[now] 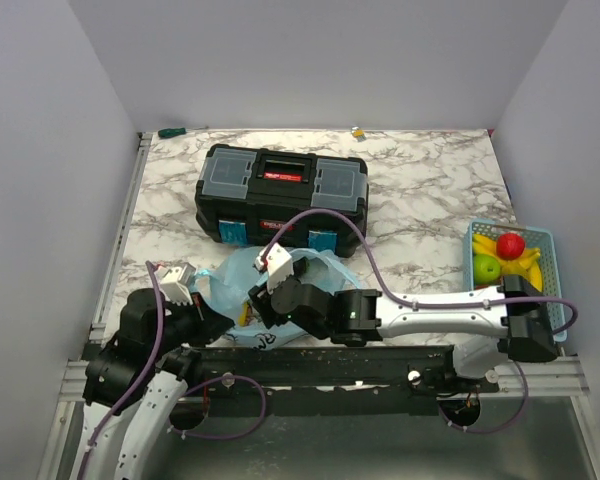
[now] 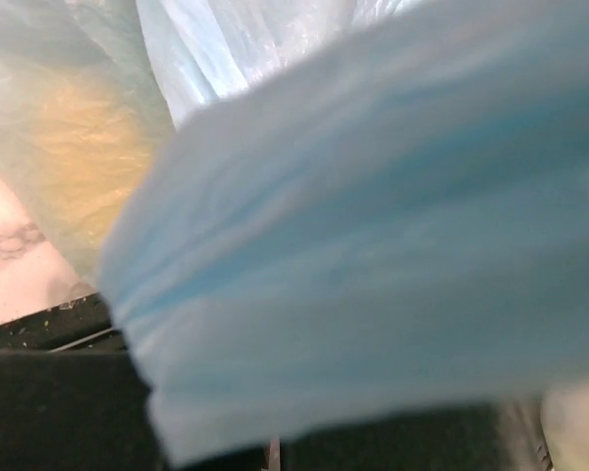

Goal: Take the fake fruits out of the plastic bag
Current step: Take out the fake fruit from the plastic bag, then place the fake fruit in the bin.

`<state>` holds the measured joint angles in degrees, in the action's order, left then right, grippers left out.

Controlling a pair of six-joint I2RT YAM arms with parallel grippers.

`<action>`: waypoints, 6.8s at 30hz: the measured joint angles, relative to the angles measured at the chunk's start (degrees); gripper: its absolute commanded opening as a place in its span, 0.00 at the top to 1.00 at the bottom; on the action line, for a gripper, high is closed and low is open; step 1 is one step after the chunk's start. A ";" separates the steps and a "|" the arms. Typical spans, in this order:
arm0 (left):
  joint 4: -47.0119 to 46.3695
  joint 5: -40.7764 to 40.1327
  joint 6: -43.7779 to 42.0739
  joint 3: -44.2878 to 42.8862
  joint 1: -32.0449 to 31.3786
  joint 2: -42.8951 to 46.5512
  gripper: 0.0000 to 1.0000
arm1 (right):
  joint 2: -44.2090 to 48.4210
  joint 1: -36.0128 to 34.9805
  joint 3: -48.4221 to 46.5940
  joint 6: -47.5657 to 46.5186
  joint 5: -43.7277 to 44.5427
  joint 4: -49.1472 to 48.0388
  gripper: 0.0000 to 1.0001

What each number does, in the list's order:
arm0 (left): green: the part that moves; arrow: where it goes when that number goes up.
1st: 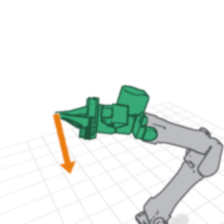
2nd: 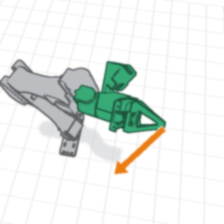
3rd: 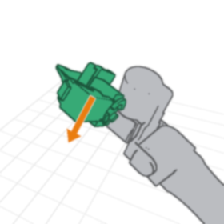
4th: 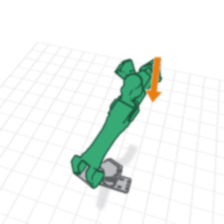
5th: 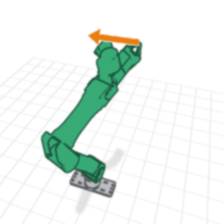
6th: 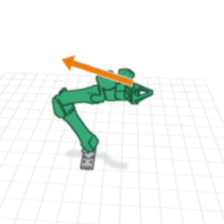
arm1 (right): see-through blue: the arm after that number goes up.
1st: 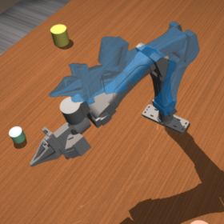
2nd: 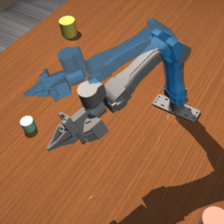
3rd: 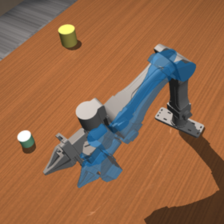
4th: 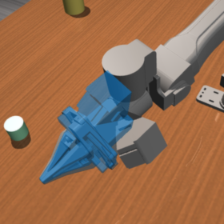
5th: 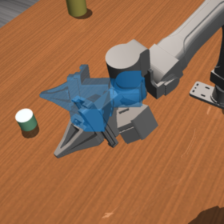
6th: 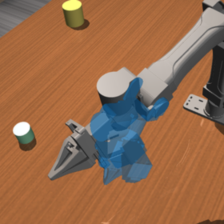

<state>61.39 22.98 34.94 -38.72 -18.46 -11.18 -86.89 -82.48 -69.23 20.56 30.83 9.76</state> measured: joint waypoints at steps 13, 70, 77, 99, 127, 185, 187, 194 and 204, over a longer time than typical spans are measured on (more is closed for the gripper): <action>8.35 -4.46 1.84 -0.28 0.00 4.90 1.00 | -16.81 0.09 6.58 -1.60 -2.60 -14.64 0.42; 7.41 -3.06 -0.24 0.87 0.00 1.46 1.00 | -18.21 3.08 10.71 -2.49 -1.49 -37.42 0.91; 5.95 -2.91 -1.22 1.92 0.00 0.44 1.00 | -12.24 3.08 14.38 1.11 -5.25 -34.49 0.94; 2.75 0.33 -2.89 3.32 0.00 -2.58 1.00 | 10.21 3.08 11.13 -1.79 -4.70 -22.43 0.99; 0.37 1.66 -3.23 3.63 0.00 -2.32 1.00 | 28.41 34.27 15.43 21.70 36.96 17.51 0.99; -0.02 5.25 -5.22 4.39 -1.16 -2.95 1.00 | 25.57 108.45 36.65 34.27 14.38 18.86 0.00; -0.04 5.25 -5.20 4.42 -1.16 -2.95 1.00 | 26.08 108.45 36.65 33.73 13.88 18.36 0.00; -0.09 5.40 -5.22 4.42 -1.16 -3.13 1.00 | 27.82 108.45 35.87 31.89 11.58 19.50 0.00; -0.61 5.44 -5.22 4.46 -1.16 -4.28 1.00 | 41.07 108.34 26.45 26.69 -2.89 18.78 0.00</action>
<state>60.77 28.42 29.71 -34.26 -19.62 -15.46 -45.82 25.87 -42.78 47.24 27.94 28.53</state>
